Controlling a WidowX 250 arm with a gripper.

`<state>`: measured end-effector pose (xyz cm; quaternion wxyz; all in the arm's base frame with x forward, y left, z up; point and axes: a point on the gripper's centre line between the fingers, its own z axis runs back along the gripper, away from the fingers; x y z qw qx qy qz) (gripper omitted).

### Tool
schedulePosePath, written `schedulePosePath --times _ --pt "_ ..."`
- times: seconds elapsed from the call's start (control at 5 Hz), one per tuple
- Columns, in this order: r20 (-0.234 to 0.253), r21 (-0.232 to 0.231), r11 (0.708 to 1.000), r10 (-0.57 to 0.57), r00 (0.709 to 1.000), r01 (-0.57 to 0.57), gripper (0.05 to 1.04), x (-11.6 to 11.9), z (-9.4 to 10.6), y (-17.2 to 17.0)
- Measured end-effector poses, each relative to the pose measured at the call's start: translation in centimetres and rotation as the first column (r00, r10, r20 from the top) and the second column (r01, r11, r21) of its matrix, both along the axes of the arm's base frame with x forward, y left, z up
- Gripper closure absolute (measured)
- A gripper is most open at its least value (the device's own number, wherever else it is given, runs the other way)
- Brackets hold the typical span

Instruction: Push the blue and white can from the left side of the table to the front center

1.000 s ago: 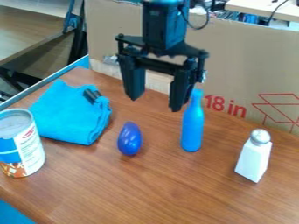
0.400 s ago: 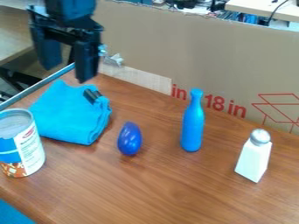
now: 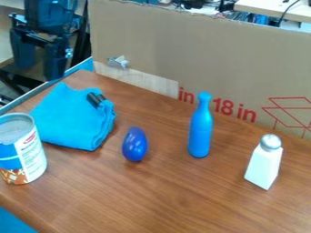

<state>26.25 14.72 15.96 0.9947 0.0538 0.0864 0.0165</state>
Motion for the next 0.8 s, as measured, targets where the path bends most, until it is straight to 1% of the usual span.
schedulePosePath --times 0.2,0.4,0.6,0.8 --pt "-0.068 0.026 0.999 -0.033 0.997 0.035 0.083 -0.6 -1.0 3.1" --pt "-0.08 0.082 0.996 -0.024 0.996 0.03 0.083 -1.6 -1.3 5.6" --pt "-0.112 0.093 0.995 -0.014 0.994 0.025 0.083 -3.4 -2.2 8.2" --pt "-0.112 0.09 0.995 -0.035 0.993 0.045 0.083 -4.0 -3.1 9.8"
